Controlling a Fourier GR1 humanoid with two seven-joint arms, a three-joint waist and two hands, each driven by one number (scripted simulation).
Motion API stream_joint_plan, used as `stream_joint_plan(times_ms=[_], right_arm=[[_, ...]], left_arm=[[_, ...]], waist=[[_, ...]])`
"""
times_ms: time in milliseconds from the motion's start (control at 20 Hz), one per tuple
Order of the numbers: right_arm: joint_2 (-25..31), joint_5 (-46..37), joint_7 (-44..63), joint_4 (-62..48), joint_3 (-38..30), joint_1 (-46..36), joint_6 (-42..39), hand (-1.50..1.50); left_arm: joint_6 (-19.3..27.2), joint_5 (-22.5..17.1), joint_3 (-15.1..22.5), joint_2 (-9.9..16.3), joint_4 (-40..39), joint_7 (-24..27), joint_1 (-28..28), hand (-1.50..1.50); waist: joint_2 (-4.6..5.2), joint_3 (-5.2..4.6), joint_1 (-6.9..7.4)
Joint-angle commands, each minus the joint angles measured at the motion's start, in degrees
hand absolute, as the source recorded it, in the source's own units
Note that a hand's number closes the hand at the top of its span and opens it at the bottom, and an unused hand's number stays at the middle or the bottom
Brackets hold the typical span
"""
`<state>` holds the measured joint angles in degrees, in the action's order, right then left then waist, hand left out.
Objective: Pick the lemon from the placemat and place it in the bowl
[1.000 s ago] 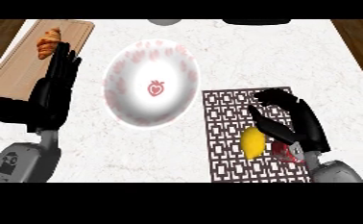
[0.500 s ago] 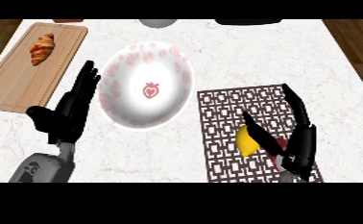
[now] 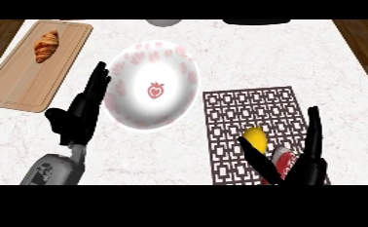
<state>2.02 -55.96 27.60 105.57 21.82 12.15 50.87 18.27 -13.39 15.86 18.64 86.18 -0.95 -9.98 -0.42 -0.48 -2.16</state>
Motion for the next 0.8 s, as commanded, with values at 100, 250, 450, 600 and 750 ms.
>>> stream_joint_plan(times_ms=[100,250,450,600,750], right_arm=[[-2.0,-13.8,21.4,11.6,2.4,1.3,-15.2,-1.5],[-2.0,-16.0,33.1,12.3,3.4,-3.8,-22.9,-1.5],[-2.0,-16.6,43.6,14.8,5.8,-6.8,-32.7,-1.5],[-2.0,-15.1,48.8,13.0,6.7,-7.9,-34.2,-1.5],[-2.0,-12.0,49.5,10.7,5.1,-10.5,-35.5,-1.5]], left_arm=[[-1.0,0.5,1.2,-1.0,0.7,0.9,1.4,0.0],[-0.6,1.6,1.6,-1.4,0.3,1.7,1.3,0.0],[0.1,2.1,0.7,-2.3,-1.6,-1.3,-2.8,0.0],[-2.0,0.8,0.0,-1.0,0.8,-1.1,-0.4,0.0],[-0.6,2.3,1.2,-2.4,2.4,-2.9,-0.7,0.0]], waist=[[0.26,0.16,1.38],[0.46,0.2,2.14],[0.53,0.33,1.75],[0.47,0.38,2.42],[0.46,0.45,2.54]])
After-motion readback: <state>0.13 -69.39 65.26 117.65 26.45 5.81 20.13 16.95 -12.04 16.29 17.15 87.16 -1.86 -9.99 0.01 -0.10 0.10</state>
